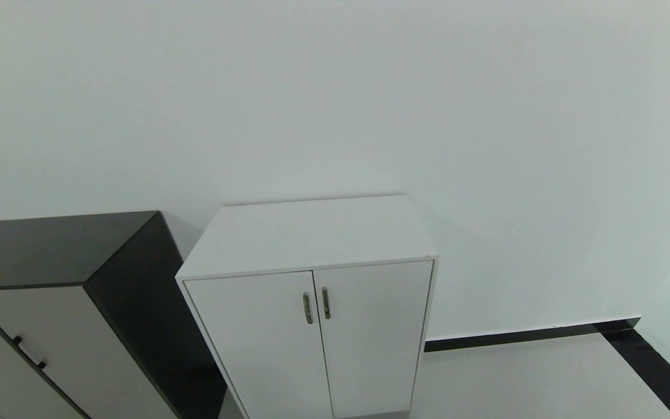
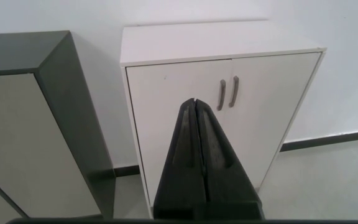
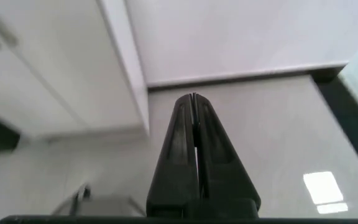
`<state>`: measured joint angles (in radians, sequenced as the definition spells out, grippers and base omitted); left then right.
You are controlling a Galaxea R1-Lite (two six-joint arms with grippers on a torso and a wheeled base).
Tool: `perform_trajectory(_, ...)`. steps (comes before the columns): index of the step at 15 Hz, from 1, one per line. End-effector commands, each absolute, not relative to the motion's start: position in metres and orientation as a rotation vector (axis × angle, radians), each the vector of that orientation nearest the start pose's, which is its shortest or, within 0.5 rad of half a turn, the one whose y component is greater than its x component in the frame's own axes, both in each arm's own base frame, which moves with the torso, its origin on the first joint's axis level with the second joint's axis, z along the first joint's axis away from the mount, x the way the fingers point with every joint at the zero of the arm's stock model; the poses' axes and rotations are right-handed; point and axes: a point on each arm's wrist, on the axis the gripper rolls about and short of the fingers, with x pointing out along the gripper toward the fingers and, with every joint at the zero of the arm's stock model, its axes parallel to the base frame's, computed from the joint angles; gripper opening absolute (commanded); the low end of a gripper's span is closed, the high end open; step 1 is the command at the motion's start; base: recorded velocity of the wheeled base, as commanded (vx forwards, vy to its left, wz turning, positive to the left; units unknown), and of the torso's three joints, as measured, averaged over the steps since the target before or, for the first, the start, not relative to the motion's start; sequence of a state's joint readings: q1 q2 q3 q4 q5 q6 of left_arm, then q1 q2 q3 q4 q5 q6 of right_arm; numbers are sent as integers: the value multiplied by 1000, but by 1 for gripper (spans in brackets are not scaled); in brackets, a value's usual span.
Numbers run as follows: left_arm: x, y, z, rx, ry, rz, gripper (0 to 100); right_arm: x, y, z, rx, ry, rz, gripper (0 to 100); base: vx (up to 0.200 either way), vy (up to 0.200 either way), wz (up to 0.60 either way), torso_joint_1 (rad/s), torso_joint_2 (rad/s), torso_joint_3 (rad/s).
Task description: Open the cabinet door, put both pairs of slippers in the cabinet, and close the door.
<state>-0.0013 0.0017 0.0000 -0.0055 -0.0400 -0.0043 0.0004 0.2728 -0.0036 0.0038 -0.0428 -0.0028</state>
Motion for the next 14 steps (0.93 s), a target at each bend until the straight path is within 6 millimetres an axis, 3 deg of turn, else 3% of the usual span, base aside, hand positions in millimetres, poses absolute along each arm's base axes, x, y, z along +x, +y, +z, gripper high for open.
perform_trajectory(1, -23, -1, 76, -5, -5, -41, 0, -21, -1, 76, -2, 34, -57, 0, 0, 0, 0, 0, 0, 0)
perform_trajectory(5, -23, -1, 76, 2, -5, -38, 0, -23, -1, 76, 5, 1, -49, 0, 0, 0, 0, 0, 0, 0)
perform_trajectory(7, -23, 0, 77, 141, -10, -15, 0, -23, -1, 76, 3, 0, -48, 0, 0, 0, 0, 0, 0, 0)
perform_trajectory(9, -23, 0, 76, 121, -7, -20, 0, -23, -1, 76, 2, 0, -48, 0, 0, 0, 0, 0, 0, 0)
perform_trajectory(11, -23, 0, 76, -6, -5, -20, 0, -23, -1, 76, 3, 0, -48, 0, 0, 0, 0, 0, 0, 0)
perform_trajectory(14, -23, 0, 76, -14, -4, -18, 0, -23, -1, 76, 5, 1, -48, 0, 0, 0, 0, 0, 0, 0)
